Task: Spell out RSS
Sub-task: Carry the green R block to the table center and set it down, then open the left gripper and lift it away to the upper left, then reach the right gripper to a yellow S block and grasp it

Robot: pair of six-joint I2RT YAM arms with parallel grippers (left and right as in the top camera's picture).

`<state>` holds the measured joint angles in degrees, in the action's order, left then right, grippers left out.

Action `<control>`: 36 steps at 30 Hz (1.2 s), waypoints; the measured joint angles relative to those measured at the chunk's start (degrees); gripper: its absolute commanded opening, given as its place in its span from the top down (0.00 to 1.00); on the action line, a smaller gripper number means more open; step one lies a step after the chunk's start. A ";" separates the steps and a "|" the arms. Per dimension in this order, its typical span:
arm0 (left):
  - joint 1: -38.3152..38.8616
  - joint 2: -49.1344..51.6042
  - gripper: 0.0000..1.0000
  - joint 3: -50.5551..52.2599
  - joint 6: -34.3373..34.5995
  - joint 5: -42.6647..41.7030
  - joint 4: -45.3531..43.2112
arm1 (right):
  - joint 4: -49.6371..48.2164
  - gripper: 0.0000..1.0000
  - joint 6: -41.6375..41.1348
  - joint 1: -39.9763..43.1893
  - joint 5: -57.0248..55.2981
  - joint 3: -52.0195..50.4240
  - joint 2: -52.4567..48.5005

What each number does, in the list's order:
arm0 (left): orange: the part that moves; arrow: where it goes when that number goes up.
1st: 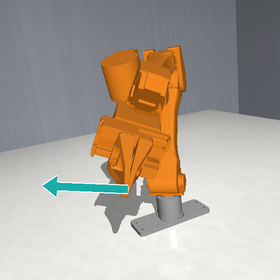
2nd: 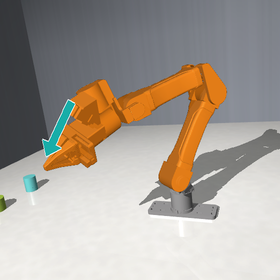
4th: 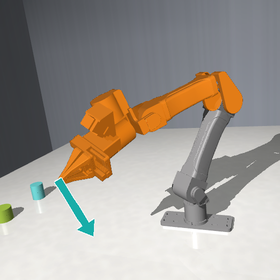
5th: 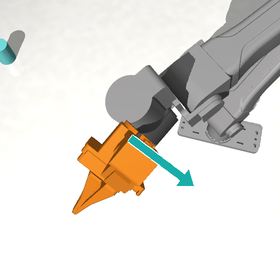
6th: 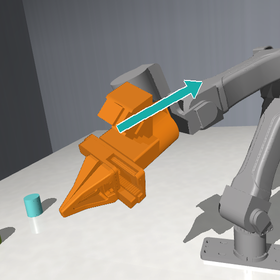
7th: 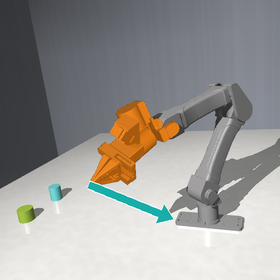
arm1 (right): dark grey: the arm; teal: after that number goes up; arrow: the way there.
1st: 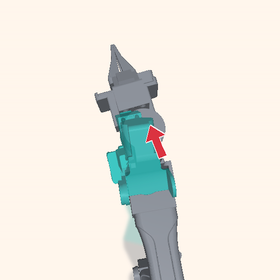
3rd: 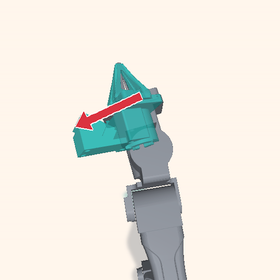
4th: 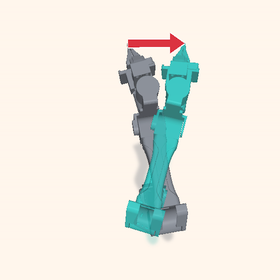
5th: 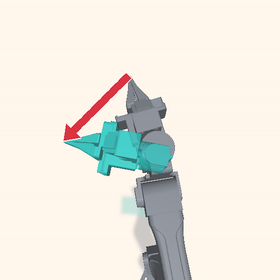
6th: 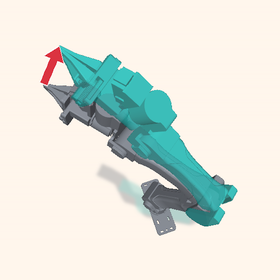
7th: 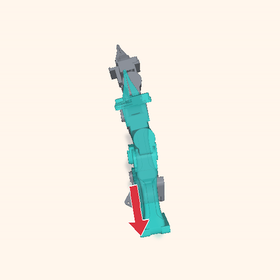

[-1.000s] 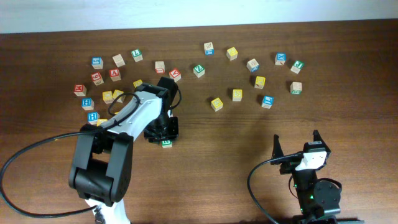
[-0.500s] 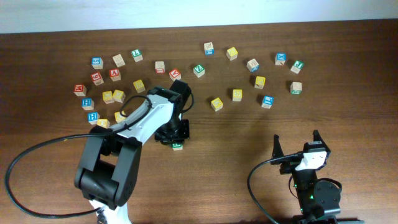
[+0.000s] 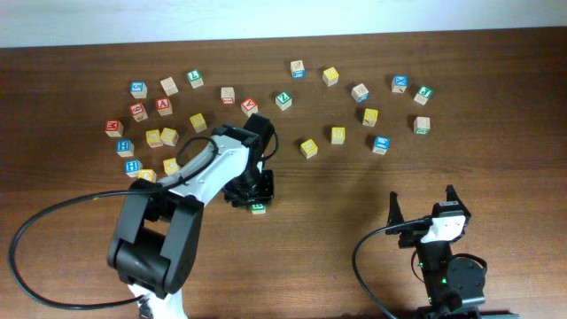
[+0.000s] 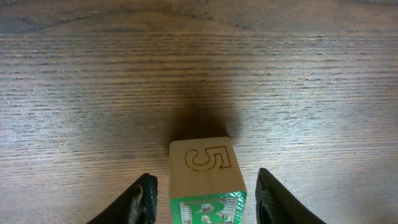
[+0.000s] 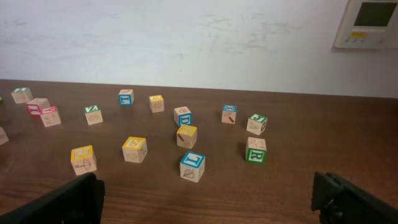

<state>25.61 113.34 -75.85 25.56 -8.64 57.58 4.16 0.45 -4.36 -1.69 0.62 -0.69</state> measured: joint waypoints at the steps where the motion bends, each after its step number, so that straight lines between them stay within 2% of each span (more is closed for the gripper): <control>1: 0.00 0.00 0.54 0.00 0.00 0.00 0.02 | -0.02 0.02 0.00 0.00 0.00 0.00 0.00; 4: 0.00 0.17 0.53 -1.33 0.00 0.00 2.05 | 0.00 0.02 0.04 0.00 0.00 0.00 0.00; 8: -0.46 1.68 0.49 -21.81 -1.99 1.14 14.84 | -0.02 0.02 0.02 0.00 -0.02 0.00 0.00; 9: -1.64 1.64 0.37 -29.53 -2.21 2.51 18.75 | 0.02 0.02 0.02 0.00 0.00 0.00 -0.02; 10: -3.04 1.60 0.19 -34.84 -2.38 3.82 22.16 | -0.02 0.02 0.00 0.00 -0.02 0.00 0.02; 11: -5.05 1.44 0.12 -39.50 -2.40 5.53 25.24 | -0.02 0.02 0.02 0.00 0.00 0.00 0.02; 12: -8.00 1.44 0.01 -43.39 -2.86 7.06 28.17 | 0.00 0.02 0.00 0.00 0.00 0.00 -0.04; 15: -24.81 1.33 0.01 -46.01 -3.26 10.23 32.87 | 0.00 0.02 0.02 0.00 0.00 0.00 -0.04; 18: -34.23 1.33 0.01 -44.02 -3.26 9.11 34.67 | 0.00 0.02 0.00 0.00 0.00 0.00 -0.04; 21: -37.73 1.33 0.01 -42.32 -3.26 8.87 35.76 | -3.21 0.02 -0.44 0.00 0.02 0.00 -0.11; 23: -37.40 1.33 0.01 -42.25 -3.26 8.61 35.89 | -4.92 0.02 -8.39 0.04 11.74 -0.02 -0.11; 24: -37.35 1.33 0.01 -42.21 -3.26 8.44 35.89 | -8.11 0.02 -12.72 0.04 18.60 -0.02 -0.20; 26: -37.35 1.33 0.01 -42.18 -3.26 8.41 35.87 | -23.82 0.02 -17.84 0.04 27.34 0.50 0.09; 28: -37.35 1.33 0.01 -42.12 -3.26 8.35 35.89 | -40.37 0.02 -19.21 0.04 28.26 0.37 -0.15; 29: -37.35 1.33 0.01 -42.10 -3.26 8.39 35.93 | -41.68 0.02 -19.67 0.04 25.99 1.99 0.02; 31: -37.35 1.33 0.01 -42.10 -3.28 8.37 36.09 | -35.93 0.02 -17.81 0.04 21.09 10.12 -2.29; 32: -37.35 1.33 0.01 -42.03 -3.26 8.33 36.13 | -30.03 0.02 -14.97 0.04 19.85 18.69 -6.54; 33: -37.35 1.36 0.01 -41.94 -3.26 8.20 36.06 | -24.15 0.02 -12.28 0.04 19.21 26.75 -10.97; 34: -37.35 1.38 0.01 -41.83 -3.26 8.09 35.95 | -13.81 0.02 -7.23 0.04 19.58 37.79 -18.99; 35: -37.35 1.42 0.01 -41.77 -3.26 8.02 36.04 | -10.01 0.02 -3.89 0.04 19.80 45.48 -25.81; 36: -37.35 1.42 0.01 -41.79 -3.23 8.04 35.85 | -0.42 0.02 -1.29 0.07 19.93 51.52 -30.95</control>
<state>-11.75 114.76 -117.64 22.33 -0.60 93.43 3.75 -0.84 -4.29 18.24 52.14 -31.64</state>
